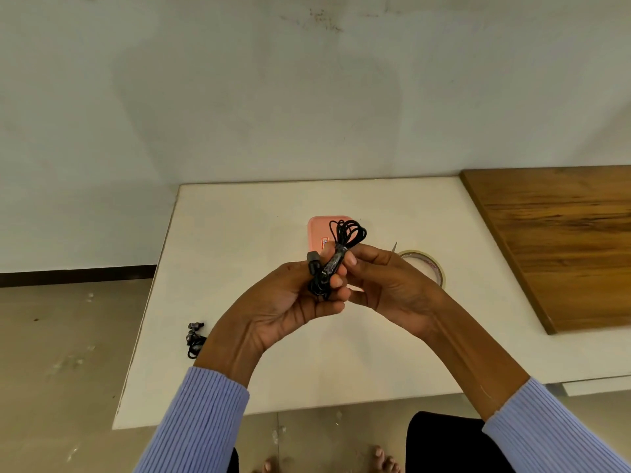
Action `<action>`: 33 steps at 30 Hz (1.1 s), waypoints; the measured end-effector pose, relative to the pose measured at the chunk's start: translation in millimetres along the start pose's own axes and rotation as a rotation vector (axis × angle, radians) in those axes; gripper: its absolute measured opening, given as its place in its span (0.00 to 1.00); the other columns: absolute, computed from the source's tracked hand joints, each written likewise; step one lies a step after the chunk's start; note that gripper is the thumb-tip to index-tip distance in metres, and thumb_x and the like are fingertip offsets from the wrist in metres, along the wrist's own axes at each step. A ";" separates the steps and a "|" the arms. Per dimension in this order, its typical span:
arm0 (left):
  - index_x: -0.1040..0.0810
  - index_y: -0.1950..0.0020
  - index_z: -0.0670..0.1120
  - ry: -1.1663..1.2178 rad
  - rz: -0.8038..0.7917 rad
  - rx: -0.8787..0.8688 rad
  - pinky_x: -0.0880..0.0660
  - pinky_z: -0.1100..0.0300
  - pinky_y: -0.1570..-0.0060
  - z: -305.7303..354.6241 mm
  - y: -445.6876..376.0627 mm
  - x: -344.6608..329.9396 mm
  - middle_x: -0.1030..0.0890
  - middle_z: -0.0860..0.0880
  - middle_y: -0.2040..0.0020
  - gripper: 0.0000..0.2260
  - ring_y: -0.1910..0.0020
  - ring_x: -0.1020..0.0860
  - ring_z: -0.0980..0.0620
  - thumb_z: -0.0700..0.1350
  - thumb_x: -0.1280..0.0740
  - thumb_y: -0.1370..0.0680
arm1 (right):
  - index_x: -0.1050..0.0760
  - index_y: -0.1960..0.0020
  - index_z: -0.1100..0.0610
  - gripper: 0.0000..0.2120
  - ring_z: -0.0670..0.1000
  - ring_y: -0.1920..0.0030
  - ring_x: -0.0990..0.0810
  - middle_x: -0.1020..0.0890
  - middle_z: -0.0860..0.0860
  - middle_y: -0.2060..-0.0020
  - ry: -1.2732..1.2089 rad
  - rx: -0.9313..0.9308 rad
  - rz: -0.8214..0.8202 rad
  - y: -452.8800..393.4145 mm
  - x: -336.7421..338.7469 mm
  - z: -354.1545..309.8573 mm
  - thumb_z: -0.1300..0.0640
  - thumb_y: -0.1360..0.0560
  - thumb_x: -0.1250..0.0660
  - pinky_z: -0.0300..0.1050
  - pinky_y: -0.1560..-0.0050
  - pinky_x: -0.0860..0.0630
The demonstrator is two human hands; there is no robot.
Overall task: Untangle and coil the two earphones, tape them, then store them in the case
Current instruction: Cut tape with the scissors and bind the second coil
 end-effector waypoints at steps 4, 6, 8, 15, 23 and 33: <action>0.17 0.66 0.43 -0.090 0.024 0.016 0.21 0.62 0.70 0.3 1.0 1.0 0.19 0.47 0.70 0.15 0.69 0.18 0.52 0.53 0.36 0.31 | 0.19 0.63 0.53 0.06 0.46 0.63 0.23 0.21 0.48 0.65 -0.007 -0.004 0.014 -0.8 0.5 1.6 0.56 0.31 0.33 0.39 0.59 0.24; 0.17 0.58 0.41 -0.282 0.114 -0.017 0.20 0.61 0.66 1.0 -0.2 7.0 0.16 0.44 0.63 0.19 0.62 0.16 0.48 0.56 0.37 0.28 | 0.19 0.64 0.54 0.04 0.45 0.64 0.23 0.21 0.48 0.66 0.028 -0.003 0.057 -1.0 1.3 2.2 0.56 0.32 0.32 0.38 0.62 0.24; 0.17 0.53 0.40 -0.424 0.274 -0.094 0.19 0.59 0.59 3.3 -1.8 16.7 0.15 0.43 0.59 0.23 0.56 0.16 0.48 0.59 0.40 0.24 | 0.18 0.62 0.54 0.03 0.43 0.65 0.23 0.19 0.47 0.67 0.064 -0.028 0.158 -0.6 4.8 3.6 0.56 0.35 0.30 0.37 0.63 0.23; 0.16 0.56 0.45 -0.665 0.276 -0.320 0.22 0.66 0.59 5.9 0.4 15.7 0.15 0.49 0.61 0.09 0.61 0.17 0.56 0.48 0.26 0.31 | 0.17 0.60 0.54 0.01 0.40 0.66 0.23 0.17 0.45 0.66 0.139 -0.074 0.394 -0.6 14.9 9.0 0.58 0.33 0.27 0.35 0.66 0.26; 0.17 0.53 0.38 -0.576 0.235 -0.345 0.21 0.63 0.60 6.1 -1.3 15.1 0.15 0.42 0.61 0.09 0.62 0.16 0.49 0.43 0.29 0.27 | 0.17 0.58 0.56 0.08 0.41 0.65 0.21 0.17 0.47 0.65 0.062 -0.118 0.305 0.4 11.6 4.3 0.57 0.37 0.28 0.34 0.67 0.25; 0.16 0.57 0.43 -0.409 0.177 -0.258 0.22 0.64 0.65 6.3 -0.9 8.9 0.16 0.46 0.65 0.13 0.62 0.16 0.49 0.51 0.33 0.29 | 0.19 0.57 0.57 0.07 0.44 0.64 0.23 0.20 0.49 0.65 -0.131 -0.139 0.192 -0.9 5.6 3.9 0.59 0.35 0.30 0.34 0.67 0.24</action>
Point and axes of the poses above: each hand's wrist, its own y-axis away from the middle knuckle, its own x-axis out of the back of the hand, z = x × y, the point moved 3 cm from there along -y, towards the middle knuckle
